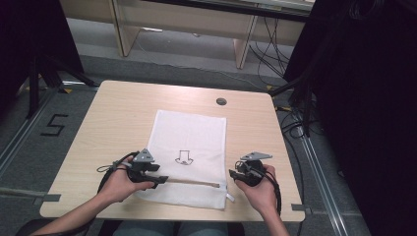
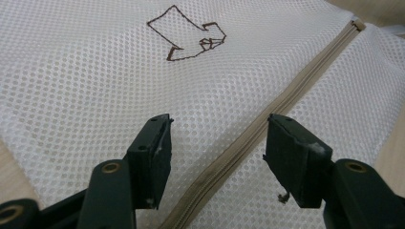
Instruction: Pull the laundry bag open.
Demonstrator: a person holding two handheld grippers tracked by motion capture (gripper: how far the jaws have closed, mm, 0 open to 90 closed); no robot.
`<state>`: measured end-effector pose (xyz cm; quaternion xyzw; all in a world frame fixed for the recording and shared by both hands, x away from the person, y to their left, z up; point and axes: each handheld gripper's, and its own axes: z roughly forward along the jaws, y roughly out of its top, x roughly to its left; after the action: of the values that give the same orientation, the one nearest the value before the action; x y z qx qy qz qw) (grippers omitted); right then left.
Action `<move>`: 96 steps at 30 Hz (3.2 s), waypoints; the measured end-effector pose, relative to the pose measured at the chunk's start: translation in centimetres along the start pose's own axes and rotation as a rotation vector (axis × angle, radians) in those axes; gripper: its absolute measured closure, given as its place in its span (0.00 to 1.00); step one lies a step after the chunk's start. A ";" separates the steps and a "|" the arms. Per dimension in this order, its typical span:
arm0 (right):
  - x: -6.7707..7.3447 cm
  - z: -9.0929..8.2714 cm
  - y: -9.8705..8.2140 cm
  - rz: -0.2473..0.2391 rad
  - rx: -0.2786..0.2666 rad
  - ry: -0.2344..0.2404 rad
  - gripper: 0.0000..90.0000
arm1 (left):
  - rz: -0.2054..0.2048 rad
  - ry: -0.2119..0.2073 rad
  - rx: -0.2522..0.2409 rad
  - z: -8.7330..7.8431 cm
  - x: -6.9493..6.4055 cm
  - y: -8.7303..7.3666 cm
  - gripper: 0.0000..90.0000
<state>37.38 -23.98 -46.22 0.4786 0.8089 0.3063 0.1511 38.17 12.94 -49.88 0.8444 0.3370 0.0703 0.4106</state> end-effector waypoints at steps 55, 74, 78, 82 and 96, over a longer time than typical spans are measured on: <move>3.0 3.8 0.8 -0.012 0.250 0.071 1.00 | 0.059 -0.128 -0.027 1.9 -3.4 0.7 0.53; 3.8 2.9 0.3 0.007 0.323 0.092 1.00 | 0.196 -0.169 -0.020 4.2 -5.9 4.7 0.73; 4.0 3.0 0.5 -0.033 0.338 0.085 1.00 | 0.196 -0.198 0.007 5.5 -6.7 5.5 0.76; 4.0 2.9 0.4 -0.019 0.338 0.085 1.00 | 0.190 -0.218 0.003 6.4 -7.4 6.1 0.79; 3.6 3.0 0.3 -0.038 0.318 0.105 1.00 | 0.241 -0.240 0.083 9.7 -8.7 6.9 0.82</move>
<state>37.43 -19.65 -48.13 0.4645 0.8628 0.1962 0.0368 38.90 -1.80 -49.78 0.8972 0.1844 0.0038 0.4013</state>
